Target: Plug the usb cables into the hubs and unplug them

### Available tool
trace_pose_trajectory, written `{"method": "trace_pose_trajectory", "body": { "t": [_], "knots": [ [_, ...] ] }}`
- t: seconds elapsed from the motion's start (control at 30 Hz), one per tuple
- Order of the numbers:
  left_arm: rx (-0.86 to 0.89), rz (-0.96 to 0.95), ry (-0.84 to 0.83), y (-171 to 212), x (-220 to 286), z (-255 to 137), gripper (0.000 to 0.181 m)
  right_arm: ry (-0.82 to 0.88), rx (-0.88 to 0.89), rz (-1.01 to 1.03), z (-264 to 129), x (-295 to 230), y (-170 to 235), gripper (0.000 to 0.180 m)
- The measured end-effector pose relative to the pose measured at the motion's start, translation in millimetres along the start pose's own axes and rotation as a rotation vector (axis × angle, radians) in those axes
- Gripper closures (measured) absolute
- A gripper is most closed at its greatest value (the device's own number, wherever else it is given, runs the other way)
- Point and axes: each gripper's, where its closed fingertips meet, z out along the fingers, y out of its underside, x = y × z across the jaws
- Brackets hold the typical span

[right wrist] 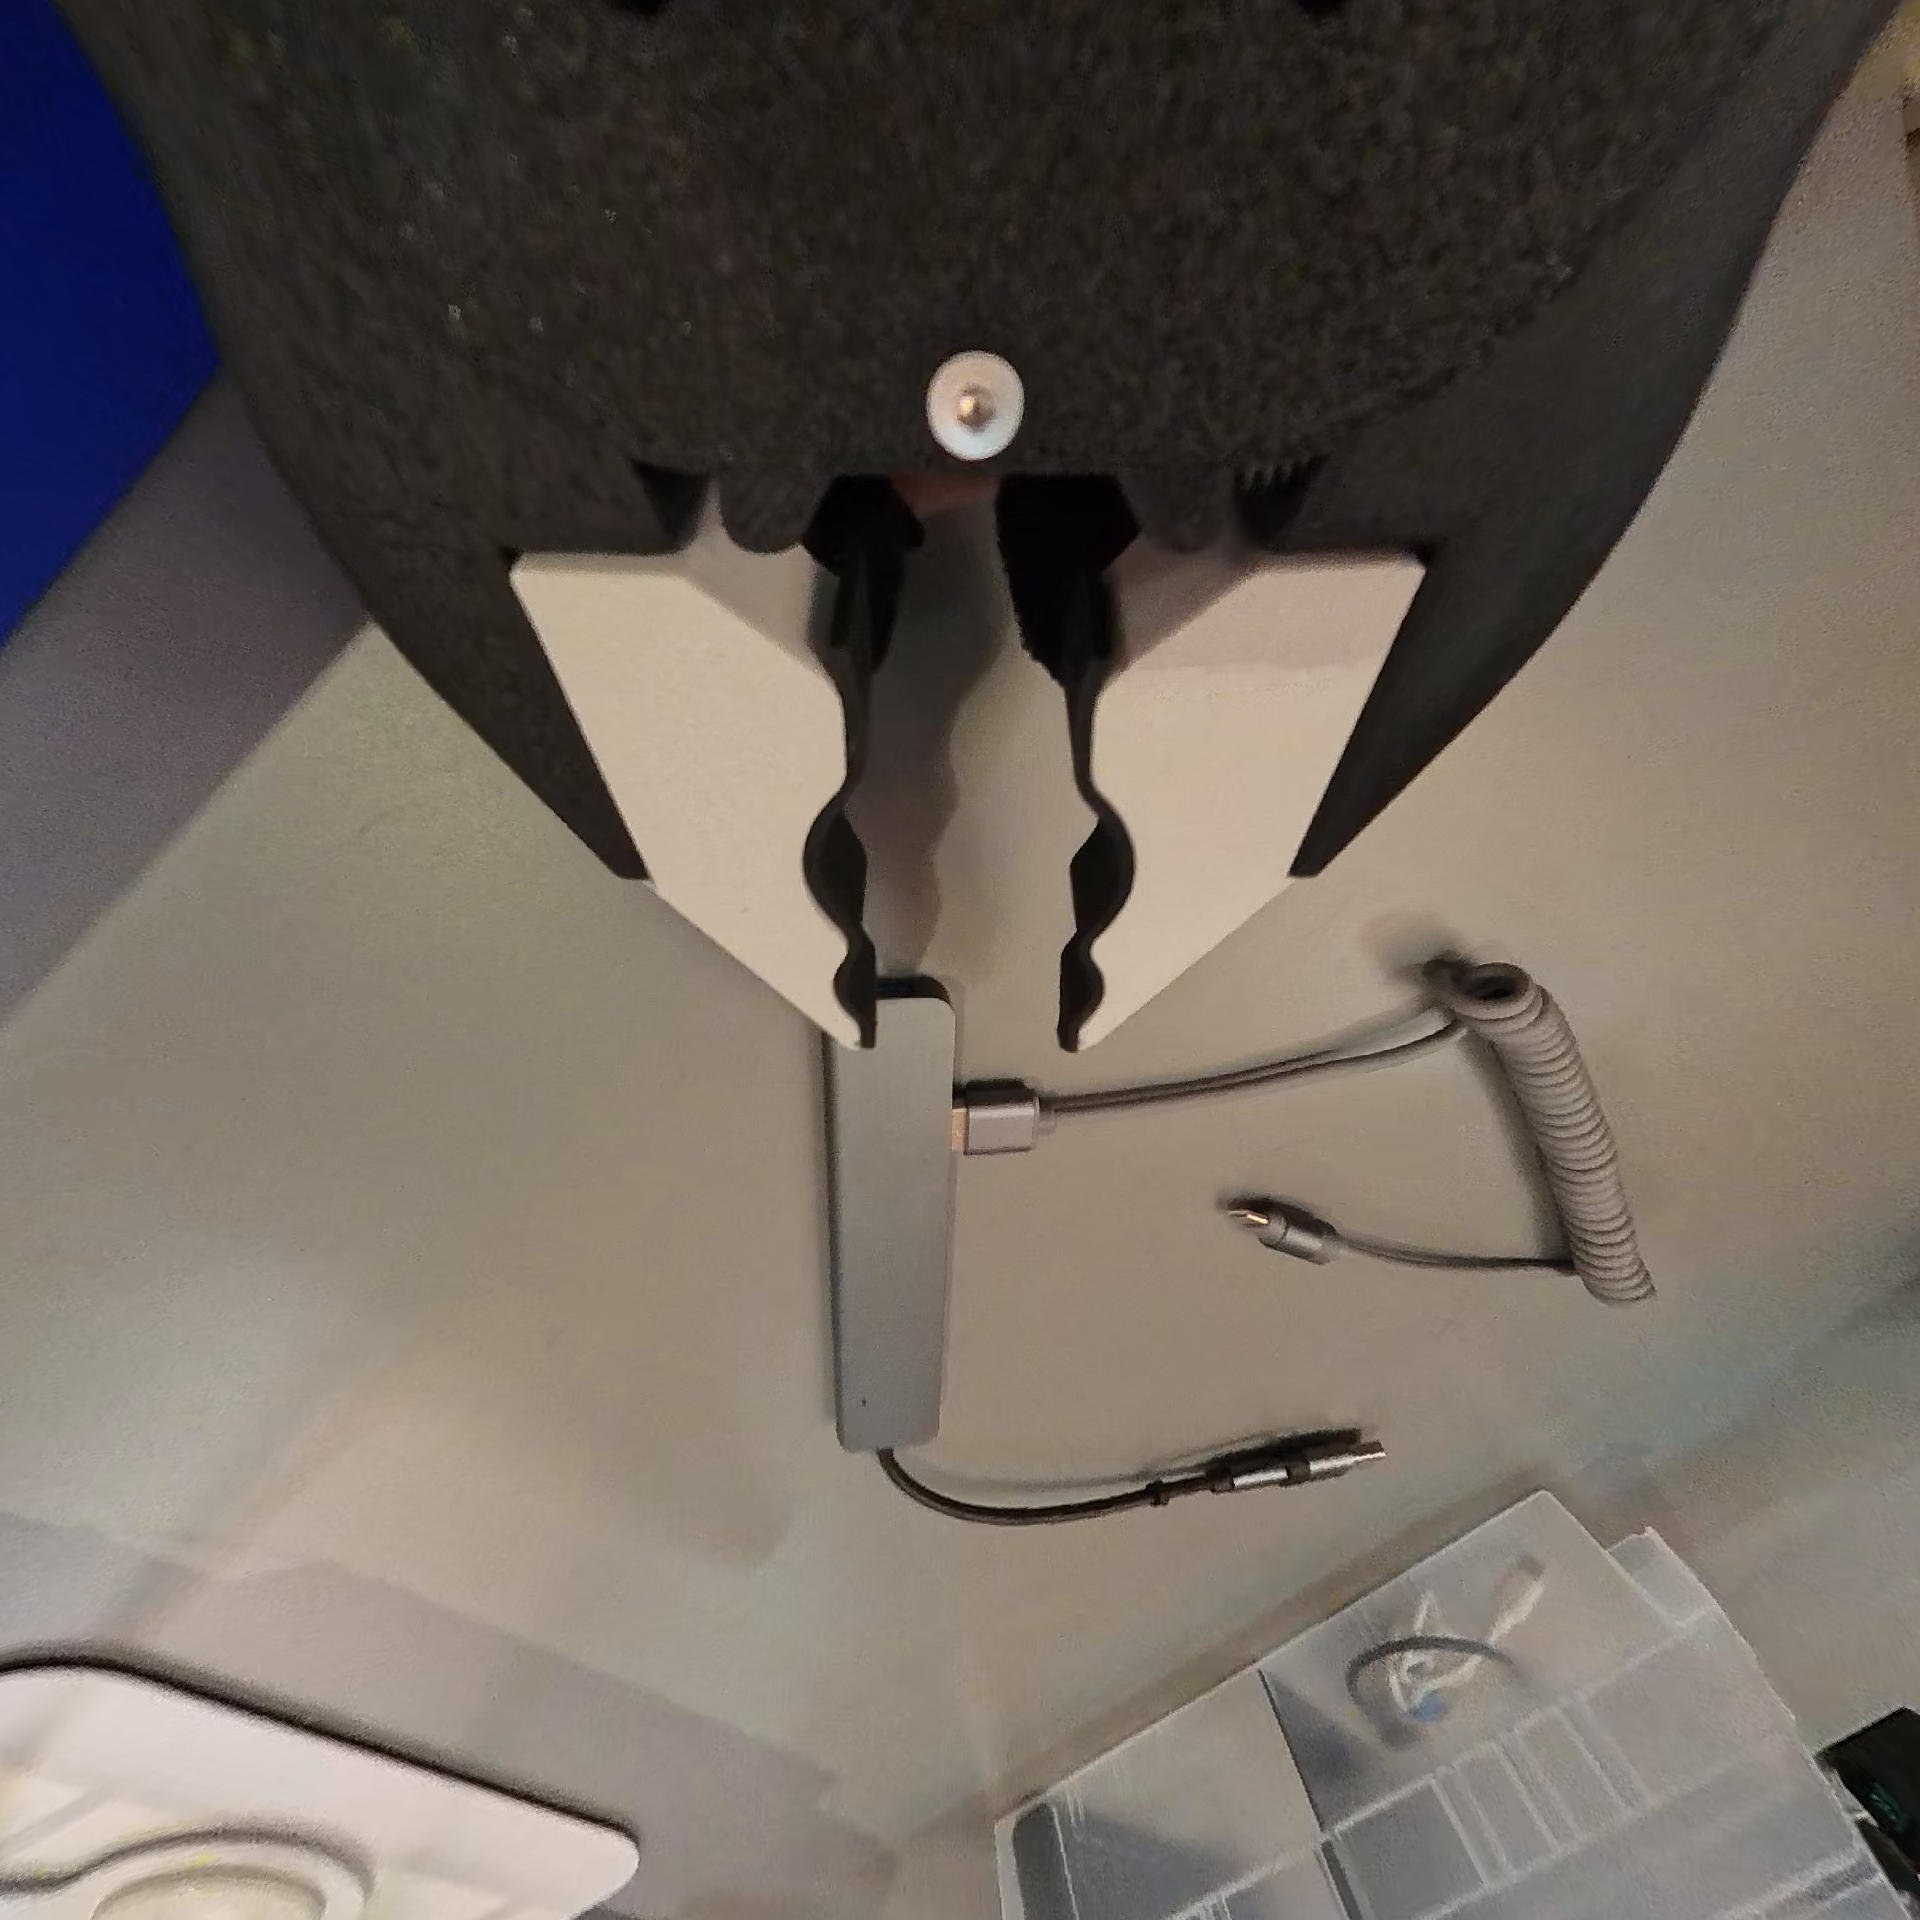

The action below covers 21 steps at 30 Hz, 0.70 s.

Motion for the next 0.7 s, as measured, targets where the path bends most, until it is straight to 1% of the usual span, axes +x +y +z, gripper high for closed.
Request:
{"method": "trace_pose_trajectory", "body": {
  "t": [0.07, 0.13, 0.17, 0.23, 0.3, 0.33, 0.4, 0.43, 0.53, 0.63, 0.7],
  "knots": [
    [0.020, 0.016, 0.094, -14, 37, -15, 0.178, 0.003, 0.026, -0.014, -3, -2, -6, 0.145],
    [-0.003, -0.026, 0.208, -9, 78, -23, 0.178, 0.001, 0.066, -0.019, -7, -6, -14, 0.145],
    [-0.021, -0.072, 0.292, 1, 103, -25, 0.178, -0.005, 0.086, -0.020, -10, -8, -18, 0.145],
    [-0.076, -0.166, 0.465, 34, 152, -27, 0.178, -0.029, 0.129, -0.025, -15, -15, -26, 0.145],
    [-0.134, -0.233, 0.567, 77, 185, -23, 0.178, -0.077, 0.157, -0.036, -19, -25, -31, 0.145],
    [-0.181, -0.261, 0.591, 101, 195, -20, 0.178, -0.108, 0.163, -0.042, -20, -32, -32, 0.145],
    [-0.284, -0.330, 0.583, 145, 199, -12, 0.178, -0.153, 0.162, -0.068, -21, -42, -31, 0.145],
    [-0.307, -0.349, 0.560, 161, 196, -9, 0.178, -0.165, 0.156, -0.088, -21, -46, -29, 0.145],
    [-0.353, -0.330, 0.415, 203, 173, 1, 0.178, -0.160, 0.138, -0.141, -17, -54, -25, 0.145],
    [-0.386, -0.314, 0.360, 224, 164, 4, 0.178, -0.148, 0.125, -0.178, -11, -64, -24, 0.145],
    [-0.389, -0.312, 0.407, 225, 173, 3, 0.178, -0.170, 0.128, -0.141, -4, -78, -28, 0.145]
  ]
}}
